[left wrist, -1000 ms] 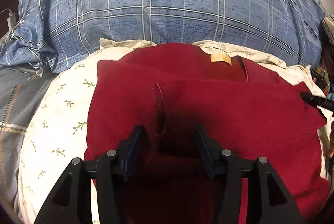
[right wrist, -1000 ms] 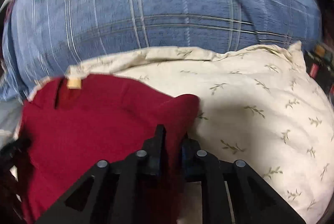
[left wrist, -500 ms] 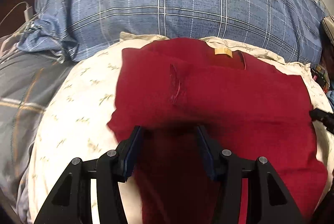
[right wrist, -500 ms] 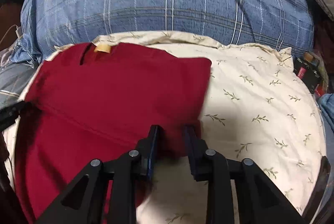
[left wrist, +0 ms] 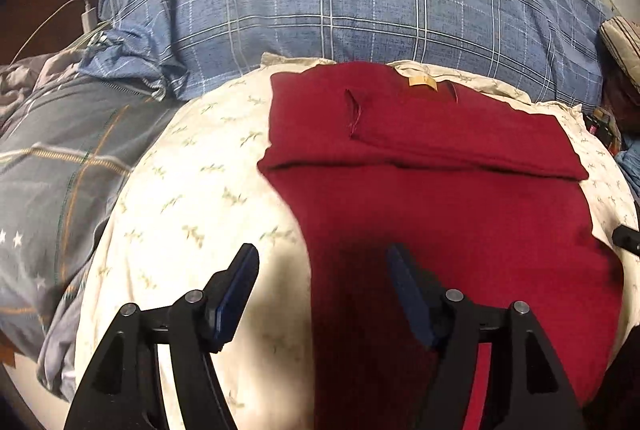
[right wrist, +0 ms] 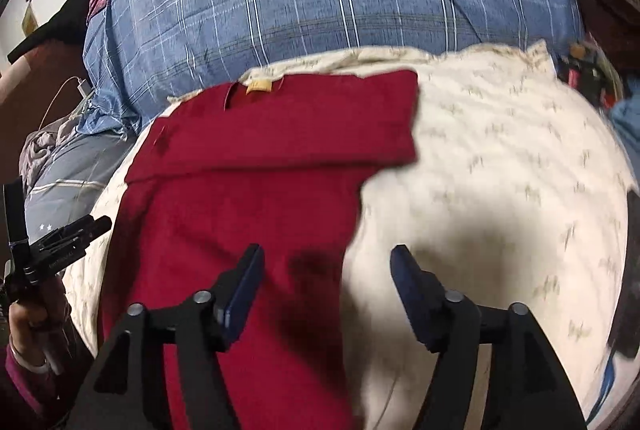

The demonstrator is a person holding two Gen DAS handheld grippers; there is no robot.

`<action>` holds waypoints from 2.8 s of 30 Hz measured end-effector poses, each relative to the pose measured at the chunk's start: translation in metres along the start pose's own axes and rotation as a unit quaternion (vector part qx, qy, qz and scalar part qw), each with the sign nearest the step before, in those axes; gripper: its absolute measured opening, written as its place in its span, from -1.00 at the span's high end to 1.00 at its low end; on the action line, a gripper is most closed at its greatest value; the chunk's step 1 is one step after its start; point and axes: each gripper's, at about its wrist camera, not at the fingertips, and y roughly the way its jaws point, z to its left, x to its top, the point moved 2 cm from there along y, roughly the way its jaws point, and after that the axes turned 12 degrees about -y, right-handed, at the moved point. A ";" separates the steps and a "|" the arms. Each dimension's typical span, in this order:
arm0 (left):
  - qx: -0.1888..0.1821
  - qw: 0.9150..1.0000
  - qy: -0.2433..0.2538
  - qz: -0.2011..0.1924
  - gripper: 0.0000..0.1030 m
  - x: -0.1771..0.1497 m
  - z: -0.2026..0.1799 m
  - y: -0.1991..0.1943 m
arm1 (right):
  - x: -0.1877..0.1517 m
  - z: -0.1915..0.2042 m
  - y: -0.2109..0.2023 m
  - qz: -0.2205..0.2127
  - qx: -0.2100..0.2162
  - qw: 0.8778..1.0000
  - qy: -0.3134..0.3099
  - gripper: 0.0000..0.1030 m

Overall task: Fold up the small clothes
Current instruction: 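Release the sweater and withdraw both grippers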

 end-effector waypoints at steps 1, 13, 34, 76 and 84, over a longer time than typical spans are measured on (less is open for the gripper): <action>-0.001 1.000 -0.001 0.002 -0.30 -0.004 0.002 -0.003 | -0.003 0.000 -0.001 0.004 0.000 1.000 0.002 -0.33; -0.010 0.999 -0.029 0.020 -0.30 -0.022 0.022 -0.006 | -0.009 0.025 -0.011 -0.001 0.006 1.000 -0.009 -0.37; -0.020 0.999 -0.028 0.035 -0.30 -0.039 0.026 -0.016 | -0.031 0.022 -0.010 0.016 0.012 1.000 0.012 -0.41; -0.019 0.997 0.003 0.080 -0.30 -0.075 0.026 -0.032 | 0.031 -0.020 0.015 -0.010 -0.027 0.999 0.045 -0.47; -0.044 0.993 -0.009 0.109 -0.30 -0.078 0.032 -0.036 | 0.037 -0.022 0.019 0.017 -0.012 0.998 0.052 -0.47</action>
